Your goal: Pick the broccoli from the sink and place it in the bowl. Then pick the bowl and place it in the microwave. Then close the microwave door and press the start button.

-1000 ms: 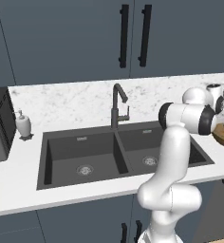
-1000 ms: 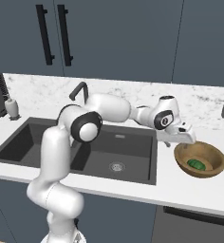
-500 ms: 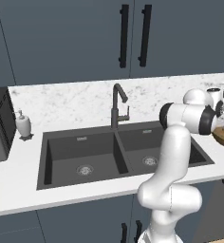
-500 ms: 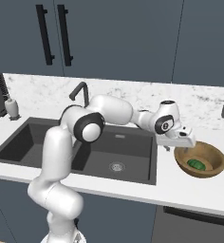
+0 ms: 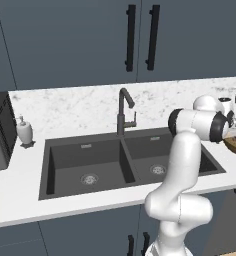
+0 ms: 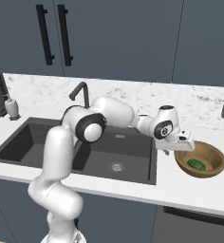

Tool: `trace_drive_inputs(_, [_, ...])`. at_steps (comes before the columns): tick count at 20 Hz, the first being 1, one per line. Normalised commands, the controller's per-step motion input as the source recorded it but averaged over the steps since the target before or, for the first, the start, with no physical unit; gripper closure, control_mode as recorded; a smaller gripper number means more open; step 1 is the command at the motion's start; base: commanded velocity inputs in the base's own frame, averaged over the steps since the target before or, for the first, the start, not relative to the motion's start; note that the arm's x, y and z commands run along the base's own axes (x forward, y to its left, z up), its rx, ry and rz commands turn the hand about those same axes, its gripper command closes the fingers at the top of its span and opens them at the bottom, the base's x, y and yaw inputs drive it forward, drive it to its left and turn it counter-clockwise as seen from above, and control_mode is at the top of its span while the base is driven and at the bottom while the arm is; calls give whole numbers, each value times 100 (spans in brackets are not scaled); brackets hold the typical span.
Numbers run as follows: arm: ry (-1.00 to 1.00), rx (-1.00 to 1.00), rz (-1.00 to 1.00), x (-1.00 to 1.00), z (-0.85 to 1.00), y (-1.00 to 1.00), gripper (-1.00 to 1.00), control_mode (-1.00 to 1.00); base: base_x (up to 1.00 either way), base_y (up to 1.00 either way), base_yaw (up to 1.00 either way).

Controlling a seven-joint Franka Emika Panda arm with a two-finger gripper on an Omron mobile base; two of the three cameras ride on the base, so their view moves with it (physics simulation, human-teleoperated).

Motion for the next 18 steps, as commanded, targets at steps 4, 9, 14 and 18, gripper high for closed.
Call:
trace_drive_inputs(4, [0,0,12,0,-22,-16,100,-100,0,0,0])
trace_drive_inputs(9, [0,1,14,0,-7,-34,100,-100,0,0,0])
trace_drive_inputs(14, [1,-1,8,0,0,-3,100,-100,0,0,0])
trace_drive_inputs(18, [-2,-5,3,-25,0,18,100,-100,0,0,0])
